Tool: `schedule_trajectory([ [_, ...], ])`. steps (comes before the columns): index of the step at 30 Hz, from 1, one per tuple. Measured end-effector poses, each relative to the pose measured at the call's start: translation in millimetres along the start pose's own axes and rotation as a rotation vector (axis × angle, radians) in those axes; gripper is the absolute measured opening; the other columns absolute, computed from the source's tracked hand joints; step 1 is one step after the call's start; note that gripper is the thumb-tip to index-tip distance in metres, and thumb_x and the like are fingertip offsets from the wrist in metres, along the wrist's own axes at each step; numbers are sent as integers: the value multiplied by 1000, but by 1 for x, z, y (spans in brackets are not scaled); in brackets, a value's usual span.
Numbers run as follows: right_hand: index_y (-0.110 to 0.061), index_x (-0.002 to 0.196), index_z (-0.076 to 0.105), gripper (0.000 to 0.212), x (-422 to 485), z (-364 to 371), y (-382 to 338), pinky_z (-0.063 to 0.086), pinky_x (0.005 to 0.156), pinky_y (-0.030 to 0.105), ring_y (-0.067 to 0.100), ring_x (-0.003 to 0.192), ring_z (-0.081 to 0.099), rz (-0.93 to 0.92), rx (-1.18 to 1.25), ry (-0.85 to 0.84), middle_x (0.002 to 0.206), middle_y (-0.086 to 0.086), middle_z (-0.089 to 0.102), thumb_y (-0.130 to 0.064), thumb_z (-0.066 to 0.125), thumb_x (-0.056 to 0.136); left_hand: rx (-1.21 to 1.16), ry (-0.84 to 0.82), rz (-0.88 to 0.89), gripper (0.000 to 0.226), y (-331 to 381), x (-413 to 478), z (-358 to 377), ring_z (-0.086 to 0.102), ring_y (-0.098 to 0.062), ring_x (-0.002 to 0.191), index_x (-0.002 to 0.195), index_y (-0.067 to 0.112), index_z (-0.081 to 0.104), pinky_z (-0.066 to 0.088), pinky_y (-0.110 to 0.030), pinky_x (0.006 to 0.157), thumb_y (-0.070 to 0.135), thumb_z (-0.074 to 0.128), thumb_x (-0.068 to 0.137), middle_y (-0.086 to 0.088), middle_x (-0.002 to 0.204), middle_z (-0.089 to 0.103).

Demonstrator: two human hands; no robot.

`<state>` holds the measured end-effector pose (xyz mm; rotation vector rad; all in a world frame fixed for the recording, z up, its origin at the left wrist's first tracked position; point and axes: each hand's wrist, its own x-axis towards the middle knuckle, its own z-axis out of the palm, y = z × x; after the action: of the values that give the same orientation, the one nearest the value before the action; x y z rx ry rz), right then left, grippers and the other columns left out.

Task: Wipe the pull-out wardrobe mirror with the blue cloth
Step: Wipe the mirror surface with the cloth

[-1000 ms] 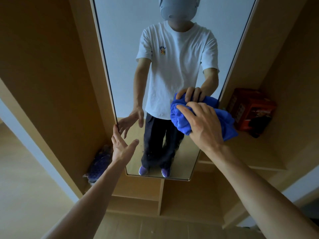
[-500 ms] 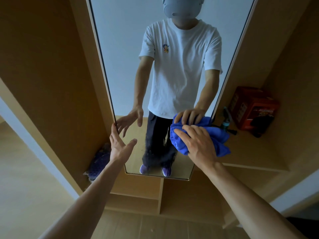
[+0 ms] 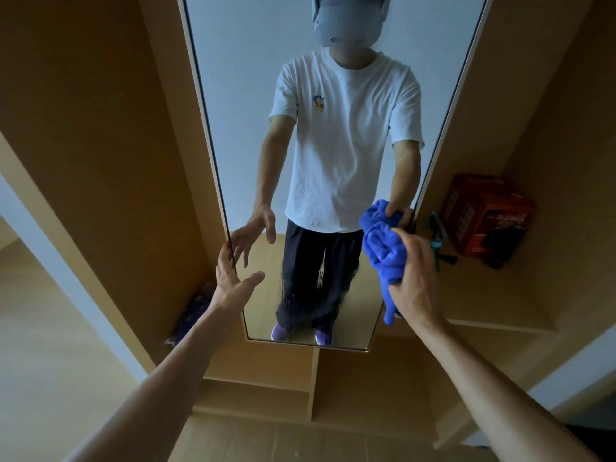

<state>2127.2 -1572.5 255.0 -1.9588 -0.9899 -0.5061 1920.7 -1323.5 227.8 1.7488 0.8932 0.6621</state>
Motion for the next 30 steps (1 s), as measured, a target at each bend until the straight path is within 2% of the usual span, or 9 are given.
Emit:
schedule_trajectory([
  [2,-10,140,50,66,1,-1,-2,41,100,20,20,119,53,45,70,65,128,9,52,5,74,81,5,6,-2,97,0,-1,1,17,-28,152,161,30,0,27,-49,117,24,70,94,-1,168,7],
  [6,-2,132,52,51,2,1,-7,49,101,39,28,116,57,104,164,167,124,15,55,-1,73,86,22,2,21,95,-4,-1,0,17,-28,152,160,32,1,28,-49,117,25,69,95,0,168,6],
  [10,5,122,56,38,7,8,-6,50,94,51,35,109,61,143,200,145,116,19,61,-2,70,88,54,-11,20,93,-7,2,-3,19,-28,152,160,33,0,30,-47,115,28,67,96,-1,168,6],
  [16,9,117,57,33,5,21,-18,51,91,52,38,105,61,162,209,232,112,22,62,-5,70,89,82,-27,15,89,-11,10,-10,26,-28,147,160,31,9,34,-40,104,29,69,93,-2,163,17],
  [21,8,112,59,48,7,34,-32,52,88,51,37,102,64,194,300,275,110,18,65,-35,67,93,103,-39,13,86,-14,14,-16,33,-26,142,158,34,13,37,-38,97,31,69,92,-2,158,24],
  [23,2,107,58,35,9,39,-41,55,87,44,27,98,66,163,319,302,103,12,65,-28,68,93,116,-43,10,86,-14,15,-17,35,-27,140,158,36,14,38,-39,97,32,69,91,-2,156,26],
  [25,-10,98,54,16,9,47,-48,55,78,33,12,88,65,103,311,303,93,-8,62,-15,68,92,110,-54,11,88,-14,15,-18,35,-27,139,157,36,15,40,-42,99,37,69,88,-1,154,27],
  [26,-16,96,51,18,10,51,-52,54,75,31,10,85,63,88,303,304,91,-17,59,-10,68,91,101,-64,11,90,-14,14,-20,35,-27,139,156,36,16,40,-44,101,41,68,84,-1,154,27],
  [30,-18,84,49,27,15,71,-71,49,60,35,12,69,59,150,295,251,76,-11,58,3,65,86,49,-105,9,93,-12,11,-24,33,-23,138,155,39,15,38,-41,101,44,63,76,1,152,27],
])
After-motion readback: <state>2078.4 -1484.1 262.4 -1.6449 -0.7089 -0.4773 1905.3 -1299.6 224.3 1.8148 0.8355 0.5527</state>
